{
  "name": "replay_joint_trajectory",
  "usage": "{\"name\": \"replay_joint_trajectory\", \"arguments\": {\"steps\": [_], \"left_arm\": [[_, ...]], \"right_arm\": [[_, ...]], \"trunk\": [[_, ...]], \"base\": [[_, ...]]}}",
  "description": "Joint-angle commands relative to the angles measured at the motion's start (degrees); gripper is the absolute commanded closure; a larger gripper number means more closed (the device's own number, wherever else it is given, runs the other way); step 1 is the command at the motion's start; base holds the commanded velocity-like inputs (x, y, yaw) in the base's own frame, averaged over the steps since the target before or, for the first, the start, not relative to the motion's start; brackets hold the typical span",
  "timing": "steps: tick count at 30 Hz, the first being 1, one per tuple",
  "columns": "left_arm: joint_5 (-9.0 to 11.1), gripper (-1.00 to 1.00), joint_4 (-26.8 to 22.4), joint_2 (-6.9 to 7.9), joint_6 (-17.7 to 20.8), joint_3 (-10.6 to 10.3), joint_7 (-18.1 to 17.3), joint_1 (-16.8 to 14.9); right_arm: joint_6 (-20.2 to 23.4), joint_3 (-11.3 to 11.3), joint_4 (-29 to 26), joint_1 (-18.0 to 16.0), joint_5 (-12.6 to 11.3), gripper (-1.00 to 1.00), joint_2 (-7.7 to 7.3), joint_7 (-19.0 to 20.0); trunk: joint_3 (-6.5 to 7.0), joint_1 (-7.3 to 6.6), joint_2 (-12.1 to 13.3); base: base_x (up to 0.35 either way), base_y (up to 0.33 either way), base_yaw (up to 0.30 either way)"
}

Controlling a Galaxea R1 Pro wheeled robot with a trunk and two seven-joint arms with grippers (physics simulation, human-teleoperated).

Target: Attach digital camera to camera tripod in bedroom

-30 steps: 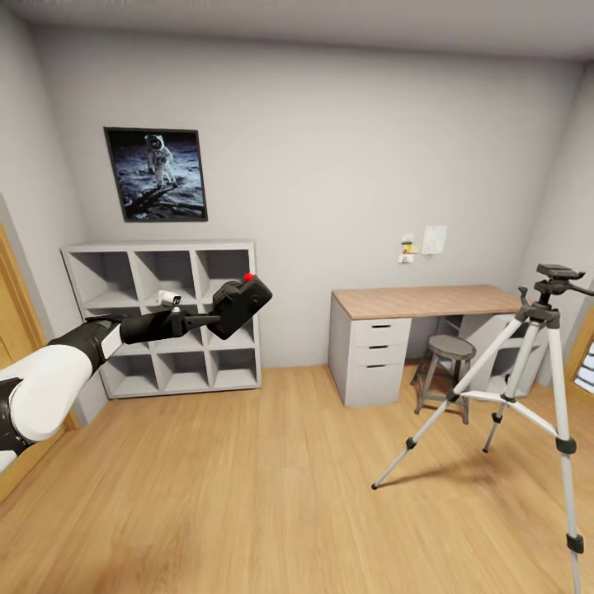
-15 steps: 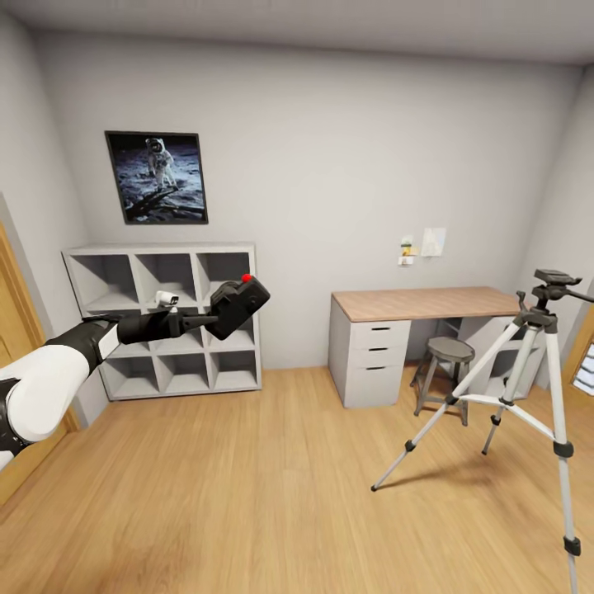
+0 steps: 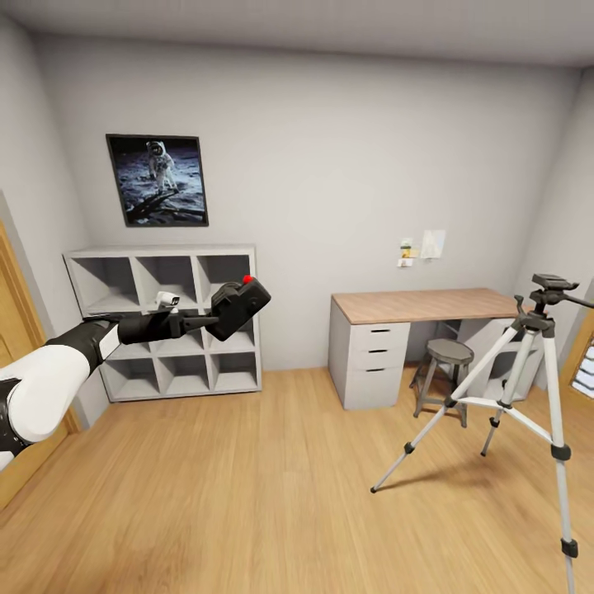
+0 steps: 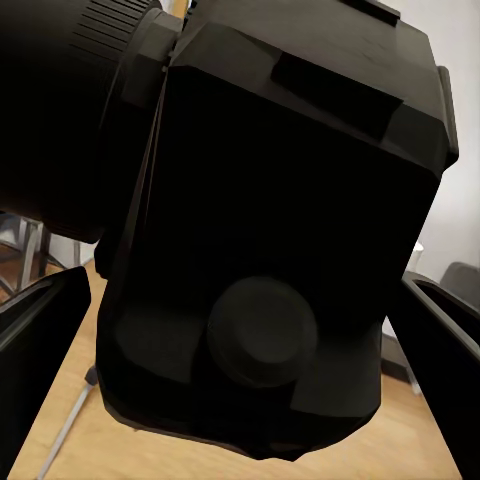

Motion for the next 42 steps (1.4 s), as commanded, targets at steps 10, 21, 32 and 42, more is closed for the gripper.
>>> {"name": "replay_joint_trajectory", "arguments": {"steps": [10,21,32,42], "left_arm": [[-0.6,1.00,0.1,0.05,0.5,0.7,-0.3,0.0],[-0.6,1.00,3.4,0.24,0.2,0.6,-0.3,0.0],[-0.6,1.00,3.5,0.09,0.5,0.2,-0.3,0.0],[-0.6,1.00,3.5,0.08,0.5,0.1,-0.3,0.0]], "right_arm": [[-0.4,0.5,0.2,-0.1,-0.6,-1.00,0.03,0.0],[-0.4,0.5,0.2,-0.1,-0.6,-1.00,0.03,0.2],[-0.4,0.5,0.2,-0.1,-0.6,-1.00,0.03,0.2],[-0.4,0.5,0.2,-0.1,-0.6,-1.00,0.03,0.2]], "trunk": [[1.72,-2.19,4.0],[3.69,-4.61,8.4],[5.66,-7.03,12.8],[7.45,-9.22,16.8]], "base": [[0.000,0.000,0.000],[0.000,0.000,0.000],[0.000,0.000,0.000],[0.000,0.000,0.000]]}}
